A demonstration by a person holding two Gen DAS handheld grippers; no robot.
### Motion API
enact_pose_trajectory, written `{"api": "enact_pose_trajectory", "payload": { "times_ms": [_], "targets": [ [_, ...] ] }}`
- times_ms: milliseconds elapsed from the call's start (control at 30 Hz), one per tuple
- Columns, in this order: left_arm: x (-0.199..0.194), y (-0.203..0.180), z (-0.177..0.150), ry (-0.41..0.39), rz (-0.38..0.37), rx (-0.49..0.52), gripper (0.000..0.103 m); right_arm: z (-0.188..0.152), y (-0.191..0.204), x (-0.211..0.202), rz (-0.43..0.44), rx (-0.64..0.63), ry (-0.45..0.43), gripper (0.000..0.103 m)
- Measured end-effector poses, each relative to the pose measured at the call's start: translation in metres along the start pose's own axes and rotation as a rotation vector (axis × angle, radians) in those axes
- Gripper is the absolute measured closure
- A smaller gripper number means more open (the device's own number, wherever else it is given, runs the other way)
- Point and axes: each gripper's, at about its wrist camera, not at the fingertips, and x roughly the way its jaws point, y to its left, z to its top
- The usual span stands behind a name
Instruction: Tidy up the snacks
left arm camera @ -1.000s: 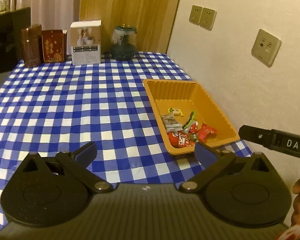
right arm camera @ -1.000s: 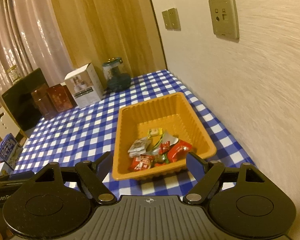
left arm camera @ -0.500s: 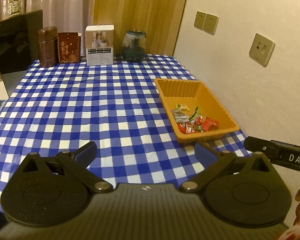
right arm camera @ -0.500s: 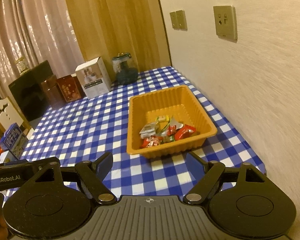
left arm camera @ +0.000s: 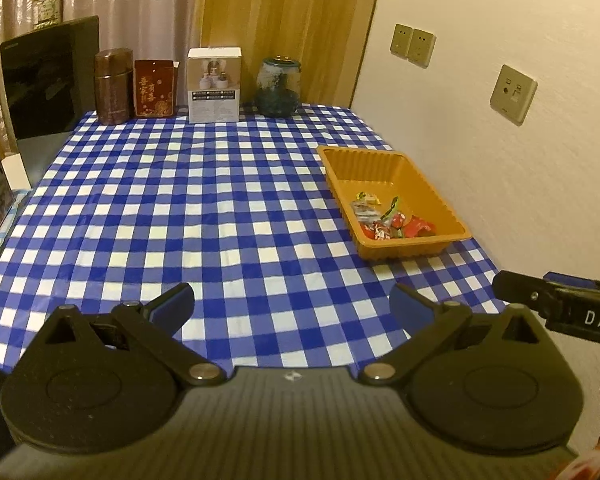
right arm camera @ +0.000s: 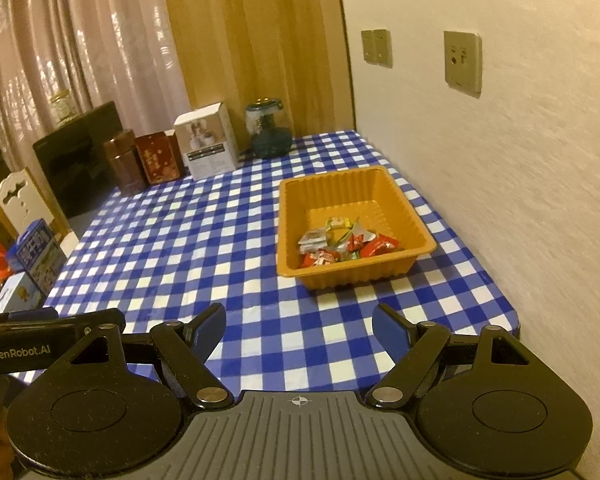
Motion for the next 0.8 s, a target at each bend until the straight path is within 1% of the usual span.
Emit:
{"api": "enact_pose_trajectory", "payload": {
  "times_ms": [367,567,800],
  "targets": [
    [-0.024,0.003,-0.011,-0.011,0.013,0.004,0.000,-0.011,0.010,-0.016,-0.017,-0.027,0.010,0.023],
    [-0.025,0.003,-0.012,-0.010,0.014,0.003,0.000,-0.013,0.013,-0.024,-0.022,-0.029,-0.001,0.023],
    [-0.030,0.005,-0.013,-0.009,0.014,-0.001,0.000,-0.011,0.013,-0.025,-0.019,-0.032,-0.004,0.023]
  ]
}}
